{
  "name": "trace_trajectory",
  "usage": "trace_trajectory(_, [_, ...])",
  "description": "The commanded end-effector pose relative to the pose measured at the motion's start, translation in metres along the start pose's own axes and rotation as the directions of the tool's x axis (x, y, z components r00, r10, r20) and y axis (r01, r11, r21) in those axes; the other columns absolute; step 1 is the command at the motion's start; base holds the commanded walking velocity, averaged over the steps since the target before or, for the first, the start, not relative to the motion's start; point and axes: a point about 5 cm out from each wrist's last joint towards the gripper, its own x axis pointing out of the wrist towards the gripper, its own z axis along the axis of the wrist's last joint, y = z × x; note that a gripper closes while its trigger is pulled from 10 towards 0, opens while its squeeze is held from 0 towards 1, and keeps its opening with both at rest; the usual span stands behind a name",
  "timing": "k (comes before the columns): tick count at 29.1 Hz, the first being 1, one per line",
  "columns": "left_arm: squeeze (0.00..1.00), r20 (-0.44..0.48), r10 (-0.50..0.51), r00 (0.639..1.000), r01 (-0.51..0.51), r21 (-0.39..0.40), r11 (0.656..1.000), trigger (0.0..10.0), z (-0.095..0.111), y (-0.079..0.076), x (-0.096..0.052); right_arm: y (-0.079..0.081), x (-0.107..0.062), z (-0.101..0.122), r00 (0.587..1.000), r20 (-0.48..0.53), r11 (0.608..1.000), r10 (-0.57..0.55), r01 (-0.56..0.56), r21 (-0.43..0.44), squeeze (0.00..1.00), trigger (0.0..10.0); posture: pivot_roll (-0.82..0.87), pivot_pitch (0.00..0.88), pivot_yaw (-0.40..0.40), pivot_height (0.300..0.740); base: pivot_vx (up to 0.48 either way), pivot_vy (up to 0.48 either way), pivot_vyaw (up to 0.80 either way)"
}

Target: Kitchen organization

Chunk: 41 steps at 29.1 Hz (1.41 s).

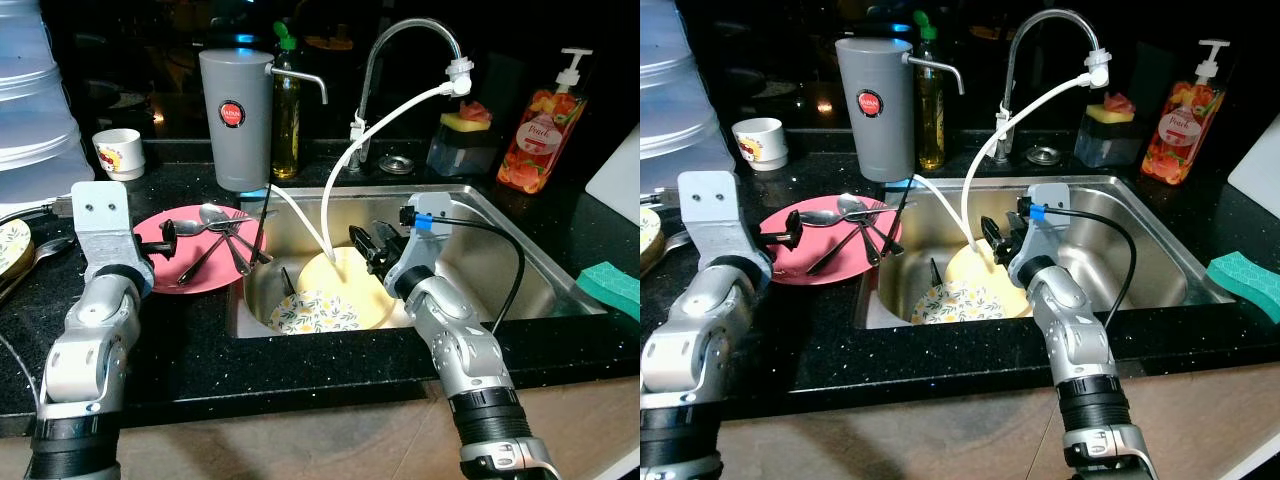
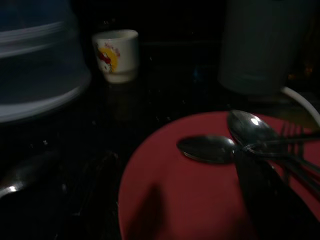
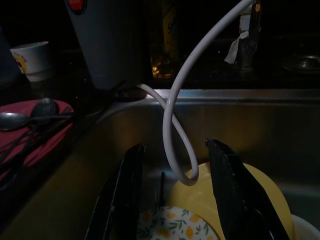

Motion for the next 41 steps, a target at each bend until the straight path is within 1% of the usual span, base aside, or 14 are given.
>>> trace_trajectory(1, [1.0, -0.028, 0.02, 0.999, -0.019, 0.021, 1.0, 10.0, 0.0, 0.006, 0.005, 0.001, 0.002, -0.002, 1.0, -0.025, 1.0, 0.017, -0.017, 0.007, 0.0, 10.0, 0.05, 0.027, -0.017, 0.74, 0.0, 0.0, 0.0])
trace_trajectory(6, [1.0, -0.071, 0.039, 0.997, -0.042, -0.047, 0.998, 10.0, 0.002, 0.014, 0.015, 0.002, 0.006, 0.001, 0.999, -0.03, 0.999, 0.039, -0.039, 0.0, 0.0, 10.0, 0.05, 0.026, -0.019, 0.74, 0.0, 0.0, 0.0])
trace_trajectory(8, [1.0, -0.068, -0.019, 0.997, 0.012, -0.093, 0.996, 10.0, 0.004, 0.012, 0.022, 0.002, 0.008, 0.003, 0.998, -0.03, 0.999, 0.049, -0.049, -0.008, 0.0, 10.0, 0.05, 0.029, -0.02, 0.74, 0.0, 0.0, 0.0])
trace_trajectory(9, [0.84, -0.069, -0.079, 0.994, 0.07, -0.123, 0.99, 10.0, 0.005, 0.009, 0.027, 0.002, 0.01, 0.004, 0.998, -0.029, 0.998, 0.056, -0.056, -0.016, 0.0, 10.0, 0.05, 0.032, -0.021, 0.74, 0.0, 0.0, 0.0])
trace_trajectory(10, [0.84, -0.069, -0.079, 0.994, 0.07, -0.123, 0.99, 10.0, 0.005, 0.009, 0.027, 0.002, 0.01, 0.004, 0.998, -0.029, 0.998, 0.056, -0.056, -0.016, 0.0, 10.0, 0.05, 0.032, -0.021, 0.74, 0.0, 0.0, 0.0])
trace_trajectory(11, [0.0, -0.055, -0.132, 0.99, 0.122, -0.152, 0.981, 10.0, 0.008, 0.004, 0.031, 0.002, 0.011, 0.005, 0.998, -0.028, 0.998, 0.061, -0.062, -0.023, 0.0, 10.0, 0.05, 0.035, -0.02, 0.74, 0.0, 0.0, 0.0])
trace_trajectory(14, [0.0, -0.04, -0.285, 0.958, 0.268, -0.234, 0.934, 10.0, 0.018, -0.016, 0.045, 0.002, 0.017, 0.009, 0.996, -0.029, 0.995, 0.089, -0.091, -0.049, 0.0, 10.0, 0.05, 0.04, -0.017, 0.74, 0.0, 0.0, 0.0])
trace_trajectory(16, [0.0, -0.071, -0.314, 0.947, 0.294, -0.207, 0.933, 10.0, 0.018, -0.021, 0.049, 0.002, 0.02, 0.01, 0.994, -0.039, 0.993, 0.101, -0.103, -0.06, 0.0, 10.0, 0.05, 0.044, -0.013, 0.74, 0.0, 0.0, 0.0])
trace_trajectory(19, [0.0, -0.13, -0.402, 0.906, 0.397, -0.061, 0.916, 10.0, 0.023, -0.04, 0.05, 0.002, 0.023, 0.009, 0.982, -0.12, 0.985, 0.143, -0.153, -0.076, 0.0, 10.0, 0.05, 0.045, -0.004, 0.74, 0.0, 0.0, 0.0])
trace_trajectory(21, [0.0, -0.13, -0.402, 0.906, 0.397, -0.061, 0.916, 10.0, 0.023, -0.04, 0.05, 0.002, 0.023, 0.009, 0.982, -0.12, 0.985, 0.143, -0.153, -0.076, 0.0, 10.0, 0.05, 0.045, -0.004, 0.74, 0.0, 0.0, 0.0])
trace_trajectory(23, [0.0, -0.24, -0.402, 0.884, 0.416, 0.01, 0.909, 10.0, 0.021, -0.041, 0.05, 0.003, 0.021, 0.003, 0.948, -0.224, 0.956, 0.226, -0.26, -0.135, 0.0, 10.0, 0.05, 0.044, 0.004, 0.74, 0.0, 0.0, 0.0])
trace_trajectory(28, [0.0, -0.275, -0.417, 0.866, 0.437, 0.014, 0.899, 10.0, 0.021, -0.04, 0.05, 0.0, 0.017, 0.001, 0.908, -0.291, 0.92, 0.302, -0.357, -0.159, 0.0, 10.0, 0.05, 0.044, 0.001, 0.74, 0.0, 0.0, 0.0])
trace_trajectory(34, [0.0, -0.277, -0.49, 0.827, 0.492, -0.067, 0.868, 10.0, 0.016, -0.042, 0.049, -0.003, 0.013, 0.007, 0.871, -0.342, 0.89, 0.352, -0.425, -0.166, 0.0, 10.0, 0.05, 0.038, -0.011, 0.74, 0.0, 0.0, 0.0])
trace_trajectory(41, [0.0, -0.366, -0.468, 0.805, 0.476, -0.073, 0.876, 10.0, 0.002, -0.036, 0.049, 0.002, 0.009, 0.011, 0.831, -0.374, 0.859, 0.411, -0.491, -0.147, 0.0, 10.0, 0.05, 0.032, -0.008, 0.74, 0.0, 0.0, 0.0])
